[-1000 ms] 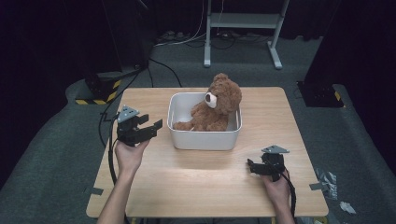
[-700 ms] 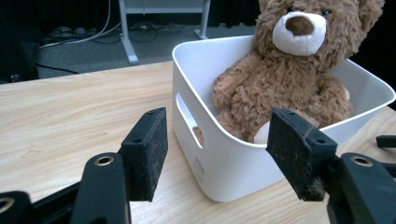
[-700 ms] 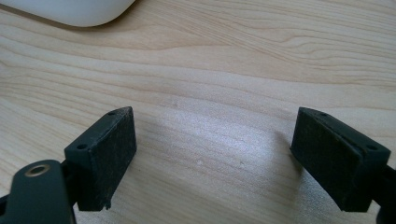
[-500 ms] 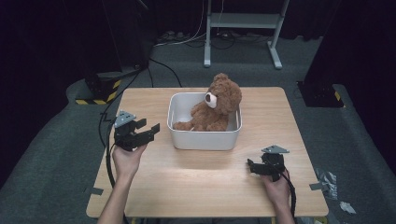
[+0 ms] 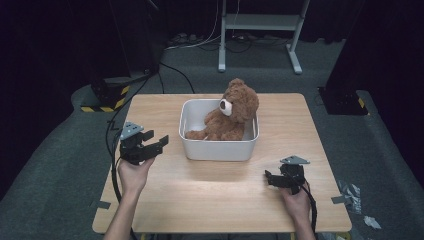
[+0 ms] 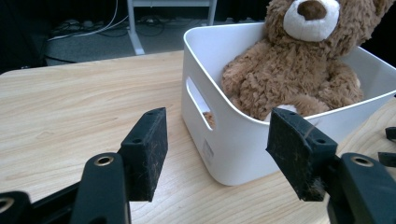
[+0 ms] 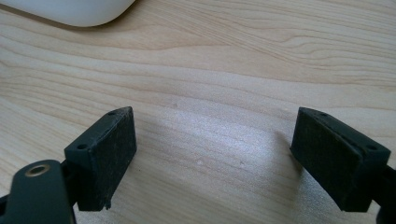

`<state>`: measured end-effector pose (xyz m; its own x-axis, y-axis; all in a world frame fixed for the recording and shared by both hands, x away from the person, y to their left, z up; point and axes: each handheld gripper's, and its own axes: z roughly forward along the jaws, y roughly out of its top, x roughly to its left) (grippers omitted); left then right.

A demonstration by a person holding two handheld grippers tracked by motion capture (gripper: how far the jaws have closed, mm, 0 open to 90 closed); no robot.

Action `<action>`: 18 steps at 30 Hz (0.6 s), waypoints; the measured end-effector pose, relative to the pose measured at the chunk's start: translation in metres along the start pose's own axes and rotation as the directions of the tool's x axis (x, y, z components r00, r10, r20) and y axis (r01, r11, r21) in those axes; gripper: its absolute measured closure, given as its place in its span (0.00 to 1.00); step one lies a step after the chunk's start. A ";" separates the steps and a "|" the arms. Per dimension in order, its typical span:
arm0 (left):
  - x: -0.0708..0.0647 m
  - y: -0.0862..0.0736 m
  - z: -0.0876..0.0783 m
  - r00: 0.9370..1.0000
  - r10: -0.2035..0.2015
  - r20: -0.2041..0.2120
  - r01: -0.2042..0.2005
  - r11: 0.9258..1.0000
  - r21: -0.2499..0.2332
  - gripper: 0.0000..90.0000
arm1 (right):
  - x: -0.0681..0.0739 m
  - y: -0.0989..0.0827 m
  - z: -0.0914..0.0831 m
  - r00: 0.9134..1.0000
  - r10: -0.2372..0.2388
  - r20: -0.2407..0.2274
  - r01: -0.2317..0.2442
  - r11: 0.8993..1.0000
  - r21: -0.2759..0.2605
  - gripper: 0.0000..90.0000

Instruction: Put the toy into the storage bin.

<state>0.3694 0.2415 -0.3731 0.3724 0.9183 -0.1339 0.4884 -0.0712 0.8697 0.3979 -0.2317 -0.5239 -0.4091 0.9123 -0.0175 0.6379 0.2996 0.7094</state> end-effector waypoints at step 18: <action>0.006 -0.013 0.000 0.999 -0.036 0.010 0.036 0.999 0.017 0.42 | 0.000 0.000 0.000 1.000 0.000 0.000 0.000 1.000 0.000 0.15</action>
<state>0.3649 0.2482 -0.3855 0.3623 0.9164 -0.1702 0.5149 -0.0446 0.8561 0.3979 -0.2316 -0.5238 -0.4088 0.9124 -0.0171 0.6382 0.2993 0.7093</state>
